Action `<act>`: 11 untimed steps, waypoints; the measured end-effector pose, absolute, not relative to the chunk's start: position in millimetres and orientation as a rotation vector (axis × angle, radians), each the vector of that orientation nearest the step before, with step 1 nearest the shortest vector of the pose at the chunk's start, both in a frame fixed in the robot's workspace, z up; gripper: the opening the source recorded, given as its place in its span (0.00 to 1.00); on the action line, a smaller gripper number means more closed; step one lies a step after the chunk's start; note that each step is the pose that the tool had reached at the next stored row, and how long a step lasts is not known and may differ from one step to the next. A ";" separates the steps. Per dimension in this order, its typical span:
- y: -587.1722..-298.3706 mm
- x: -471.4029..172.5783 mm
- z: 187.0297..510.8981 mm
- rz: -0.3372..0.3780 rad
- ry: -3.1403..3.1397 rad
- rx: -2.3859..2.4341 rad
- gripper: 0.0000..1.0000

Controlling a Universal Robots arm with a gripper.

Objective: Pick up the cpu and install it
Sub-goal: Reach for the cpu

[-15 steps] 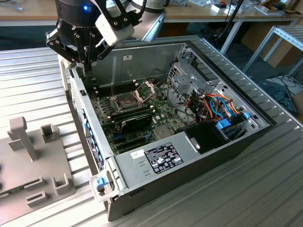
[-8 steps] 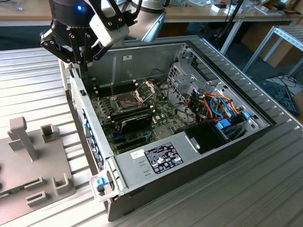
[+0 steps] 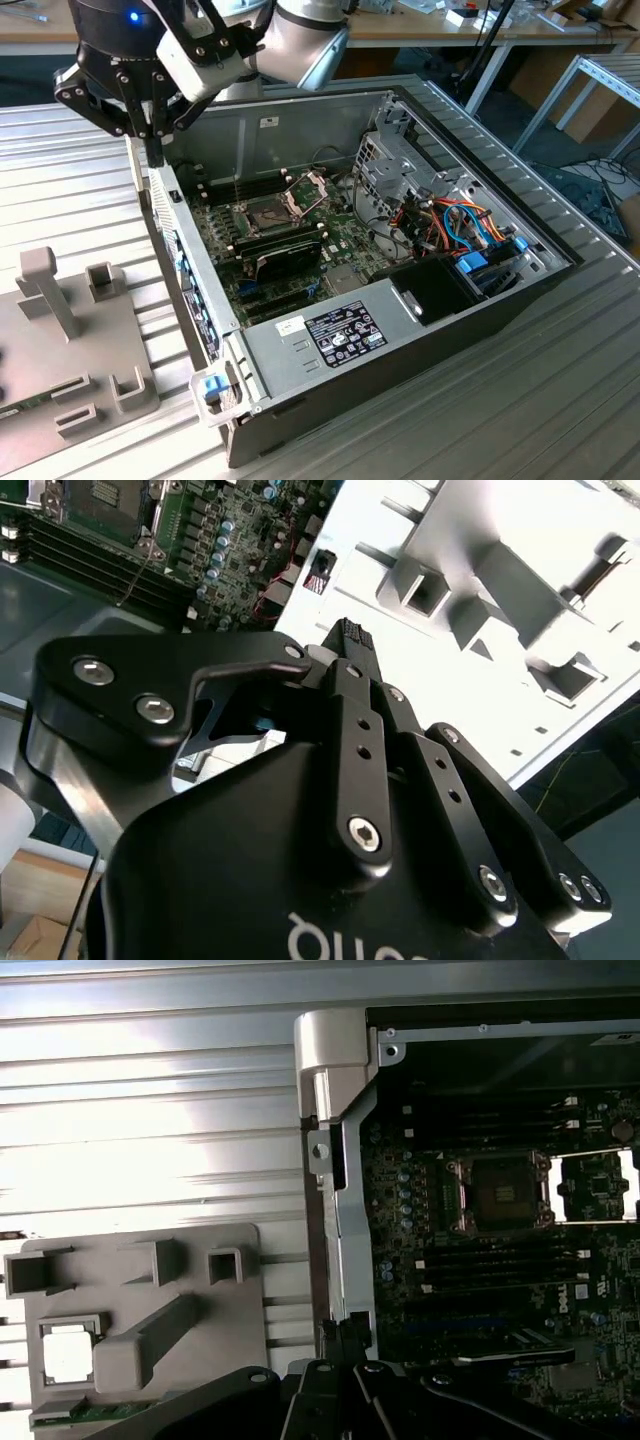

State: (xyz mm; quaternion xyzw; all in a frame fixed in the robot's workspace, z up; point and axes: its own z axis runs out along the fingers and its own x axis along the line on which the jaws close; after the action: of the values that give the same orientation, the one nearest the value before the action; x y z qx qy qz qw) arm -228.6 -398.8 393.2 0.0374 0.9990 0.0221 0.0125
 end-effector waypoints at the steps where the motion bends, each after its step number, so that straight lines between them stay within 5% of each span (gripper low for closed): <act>1: -398.8 -229.4 393.3 0.069 3.114 0.116 0.11; 11: -398.8 -239.2 393.3 0.069 3.114 0.117 0.11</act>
State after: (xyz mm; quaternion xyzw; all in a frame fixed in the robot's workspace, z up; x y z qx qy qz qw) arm -239.2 -398.8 393.3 0.0374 0.9990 0.0221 0.0125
